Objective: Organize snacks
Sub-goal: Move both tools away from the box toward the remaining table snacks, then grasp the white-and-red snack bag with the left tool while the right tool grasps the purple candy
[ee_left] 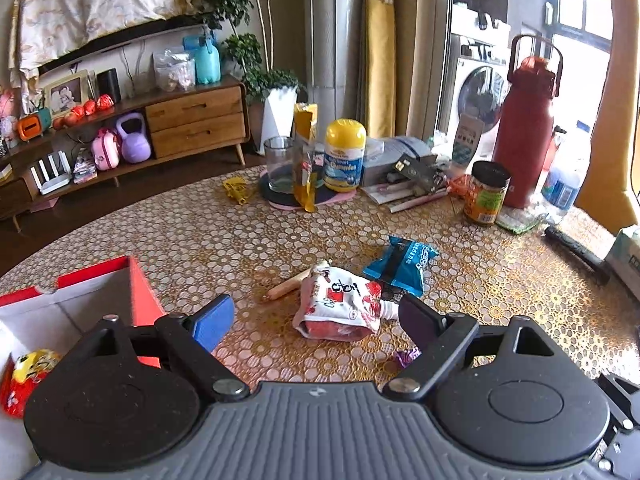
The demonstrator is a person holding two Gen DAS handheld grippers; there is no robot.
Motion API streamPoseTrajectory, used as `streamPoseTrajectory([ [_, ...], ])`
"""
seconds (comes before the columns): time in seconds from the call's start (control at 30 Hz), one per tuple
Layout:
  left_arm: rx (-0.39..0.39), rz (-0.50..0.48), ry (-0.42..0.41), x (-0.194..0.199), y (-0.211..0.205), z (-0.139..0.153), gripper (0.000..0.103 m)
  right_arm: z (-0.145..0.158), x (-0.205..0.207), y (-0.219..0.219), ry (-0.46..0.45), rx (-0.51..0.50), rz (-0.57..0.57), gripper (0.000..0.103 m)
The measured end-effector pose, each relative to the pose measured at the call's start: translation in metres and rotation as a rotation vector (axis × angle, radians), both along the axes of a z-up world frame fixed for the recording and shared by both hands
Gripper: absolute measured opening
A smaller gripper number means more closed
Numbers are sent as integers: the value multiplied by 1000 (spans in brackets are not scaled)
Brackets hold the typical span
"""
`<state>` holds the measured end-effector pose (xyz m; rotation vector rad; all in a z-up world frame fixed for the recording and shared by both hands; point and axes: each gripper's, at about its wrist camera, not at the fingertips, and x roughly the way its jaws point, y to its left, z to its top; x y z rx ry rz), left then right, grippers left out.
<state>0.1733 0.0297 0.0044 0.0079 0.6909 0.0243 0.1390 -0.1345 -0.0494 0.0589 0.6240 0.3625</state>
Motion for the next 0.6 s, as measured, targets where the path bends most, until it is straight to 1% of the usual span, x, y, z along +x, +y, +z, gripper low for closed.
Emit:
streamPoseTrajectory([
  [0.23, -2, -6, 69, 33, -9, -19, 90, -9, 14, -5, 18, 3, -14, 70],
  [0.3, -16, -5, 86, 43, -11, -24, 90, -12, 17, -6, 24, 2, -17, 70],
  [0.43, -23, 15, 146, 69, -13, -41, 90, -17, 22, -7, 34, 5, -17, 70],
  [0.53, -61, 42, 190, 86, -10, -52, 90, -19, 25, -7, 38, 6, -16, 70],
  [0.6, -87, 52, 201, 94, -8, -57, 90, -21, 27, -8, 42, 8, -14, 70],
])
